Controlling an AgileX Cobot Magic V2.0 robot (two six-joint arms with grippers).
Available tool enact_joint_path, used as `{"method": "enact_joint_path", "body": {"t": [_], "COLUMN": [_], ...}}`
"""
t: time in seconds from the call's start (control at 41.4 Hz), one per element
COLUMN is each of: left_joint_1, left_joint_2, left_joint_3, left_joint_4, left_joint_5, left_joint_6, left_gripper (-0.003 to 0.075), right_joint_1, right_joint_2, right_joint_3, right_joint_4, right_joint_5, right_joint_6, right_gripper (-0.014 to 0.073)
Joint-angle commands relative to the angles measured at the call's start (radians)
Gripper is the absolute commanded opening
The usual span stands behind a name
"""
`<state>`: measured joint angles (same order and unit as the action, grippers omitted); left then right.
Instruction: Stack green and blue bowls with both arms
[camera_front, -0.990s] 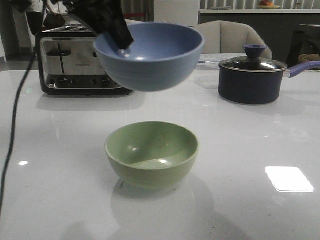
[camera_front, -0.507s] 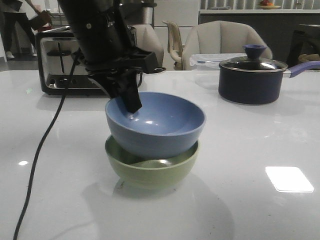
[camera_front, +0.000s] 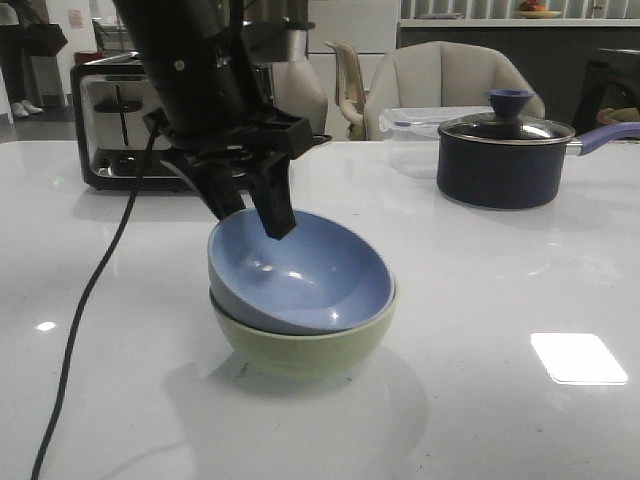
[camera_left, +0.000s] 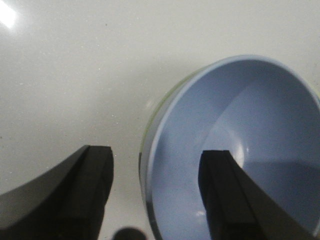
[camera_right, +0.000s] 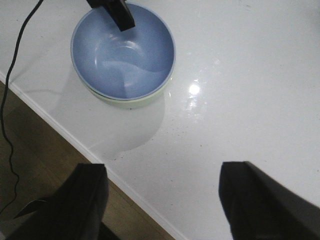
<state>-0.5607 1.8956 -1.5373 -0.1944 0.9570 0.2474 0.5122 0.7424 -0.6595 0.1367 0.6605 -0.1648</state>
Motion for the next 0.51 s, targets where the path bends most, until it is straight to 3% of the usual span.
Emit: {"method": "enact_joint_path", "body": {"t": [0.0, 0.241, 0.483], "left_joint_1": [-0.009, -0.009, -0.009], "left_joint_2": [-0.134, -0.394, -0.718], "left_joint_3": [-0.03, 0.04, 0.273], "left_joint_4": [-0.012, -0.012, -0.012], "left_joint_5": [-0.015, 0.024, -0.049], "left_joint_6": [0.012, 0.012, 0.012], "left_gripper": [0.0457, 0.0457, 0.0457], "right_joint_1": [0.001, 0.001, 0.001], "right_joint_2": [-0.006, -0.006, -0.006], "right_joint_3": [-0.028, -0.028, -0.028], "right_joint_4": [-0.003, -0.003, -0.003], "right_joint_5": [-0.064, -0.064, -0.064], "right_joint_6": [-0.006, -0.006, -0.006], "right_gripper": [0.0568, 0.0568, 0.0568]}}
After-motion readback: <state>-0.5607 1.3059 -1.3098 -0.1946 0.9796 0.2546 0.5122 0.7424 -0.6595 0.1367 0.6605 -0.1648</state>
